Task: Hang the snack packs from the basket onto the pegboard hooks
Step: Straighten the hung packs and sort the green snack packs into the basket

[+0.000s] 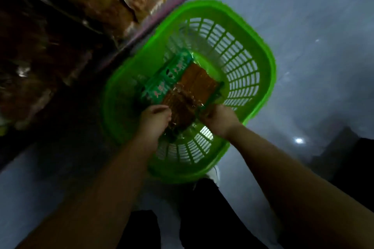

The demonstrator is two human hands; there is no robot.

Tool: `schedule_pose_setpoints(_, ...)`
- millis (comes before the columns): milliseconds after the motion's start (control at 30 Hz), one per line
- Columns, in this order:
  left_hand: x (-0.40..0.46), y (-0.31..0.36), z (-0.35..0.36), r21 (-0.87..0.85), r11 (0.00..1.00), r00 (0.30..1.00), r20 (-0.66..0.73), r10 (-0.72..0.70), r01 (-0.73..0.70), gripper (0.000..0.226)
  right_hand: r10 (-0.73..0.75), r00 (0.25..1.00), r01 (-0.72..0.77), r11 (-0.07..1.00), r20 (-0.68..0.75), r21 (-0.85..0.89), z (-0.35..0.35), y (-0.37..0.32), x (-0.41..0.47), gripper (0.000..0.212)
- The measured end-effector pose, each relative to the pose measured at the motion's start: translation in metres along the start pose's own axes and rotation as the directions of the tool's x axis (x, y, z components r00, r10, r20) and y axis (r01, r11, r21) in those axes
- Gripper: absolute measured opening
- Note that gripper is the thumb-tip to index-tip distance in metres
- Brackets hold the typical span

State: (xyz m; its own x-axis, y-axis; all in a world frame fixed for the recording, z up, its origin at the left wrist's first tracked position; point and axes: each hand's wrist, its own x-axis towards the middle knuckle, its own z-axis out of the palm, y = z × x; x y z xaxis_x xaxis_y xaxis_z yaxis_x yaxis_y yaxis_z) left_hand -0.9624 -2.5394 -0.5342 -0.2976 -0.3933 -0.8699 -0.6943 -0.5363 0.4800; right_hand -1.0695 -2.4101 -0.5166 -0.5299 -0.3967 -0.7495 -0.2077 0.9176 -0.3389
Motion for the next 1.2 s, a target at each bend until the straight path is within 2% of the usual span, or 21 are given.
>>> schedule_pose_setpoints(167, 0.109, -0.005, 0.024, 0.171, 0.985, 0.999, -0.035, 0.041, -0.035, 0.026, 0.040, 0.996, -0.045, 0.997, -0.080, -0.059, 0.001, 0.022, 0.127, 0.034)
schedule_pose_setpoints(300, 0.151, 0.005, 0.034, 0.100, 0.993, 0.993, -0.089, 0.074, -0.065, 0.032, 0.066, 0.991, -0.074, 0.995, -0.120, -0.061, -0.009, 0.023, 0.193, 0.060)
schedule_pose_setpoints(400, 0.159, 0.003, 0.044, 0.090, 0.991, 0.995, -0.020, 0.100, -0.098, 0.040, 0.061, 0.993, -0.058, 0.998, -0.100, 0.032, 0.008, 0.022, 0.215, 0.088)
schedule_pose_setpoints(533, 0.150, 0.000, 0.046, 0.124, 0.989, 0.996, 0.044, 0.081, -0.086, 0.028, 0.100, 0.988, -0.106, 0.993, -0.121, -0.046, 0.019, 0.028, 0.214, 0.107)
schedule_pose_setpoints(600, 0.145, 0.002, 0.042, 0.121, 0.990, 0.998, 0.027, 0.063, -0.066, 0.028, 0.134, 0.990, -0.135, 0.989, -0.035, -0.057, 0.016, 0.029, 0.209, 0.117)
schedule_pose_setpoints(633, 0.144, 0.003, 0.040, 0.113, 0.992, 0.998, 0.011, 0.063, -0.064, 0.021, 0.154, 0.988, -0.154, 0.988, 0.015, -0.035, 0.014, 0.030, 0.206, 0.120)
schedule_pose_setpoints(667, 0.142, 0.006, 0.037, 0.093, 0.993, 0.998, -0.007, 0.070, -0.069, 0.008, 0.182, 0.982, -0.183, 0.982, 0.042, 0.047, 0.014, 0.033, 0.204, 0.117)
schedule_pose_setpoints(733, 0.142, 0.012, 0.033, 0.000, 0.997, 0.996, -0.043, 0.083, -0.083, 0.017, 0.240, 0.970, -0.240, 0.934, 0.032, 0.263, 0.014, 0.040, 0.201, 0.092)
schedule_pose_setpoints(833, 0.143, 0.019, 0.030, -0.118, 0.988, 0.994, -0.054, 0.091, -0.097, 0.023, 0.248, 0.963, -0.184, 0.888, -0.103, 0.421, 0.007, 0.049, 0.203, 0.044)
schedule_pose_setpoints(867, 0.141, 0.020, 0.030, -0.152, 0.984, 0.995, -0.050, 0.085, -0.091, 0.019, 0.260, 0.955, -0.159, 0.855, -0.142, 0.493, 0.003, 0.048, 0.201, 0.035)
schedule_pose_setpoints(900, 0.139, 0.020, 0.031, -0.178, 0.981, 0.997, -0.037, 0.075, -0.080, 0.015, 0.264, 0.951, -0.135, 0.823, -0.161, 0.552, 0.000, 0.046, 0.200, 0.033)
schedule_pose_setpoints(967, 0.132, 0.020, 0.031, -0.195, 0.978, 0.998, -0.033, 0.063, -0.068, 0.009, 0.237, 0.965, -0.126, 0.792, -0.110, 0.597, 0.002, 0.042, 0.194, 0.035)
schedule_pose_setpoints(1067, 0.125, 0.020, 0.030, -0.180, 0.982, 0.999, -0.020, 0.046, -0.049, 0.021, 0.183, 0.982, -0.166, 0.693, 0.050, 0.702, 0.021, 0.033, 0.181, 0.055)
schedule_pose_setpoints(1133, 0.125, 0.020, 0.026, -0.141, 0.987, 0.996, -0.049, 0.068, -0.075, 0.019, 0.198, 0.979, -0.176, 0.670, 0.054, 0.721, 0.029, 0.032, 0.178, 0.062)
schedule_pose_setpoints(1200, 0.124, 0.020, 0.020, -0.104, 0.991, 0.994, -0.082, 0.079, -0.087, 0.017, 0.233, 0.972, -0.148, 0.594, 0.006, 0.791, 0.026, 0.035, 0.183, 0.054)
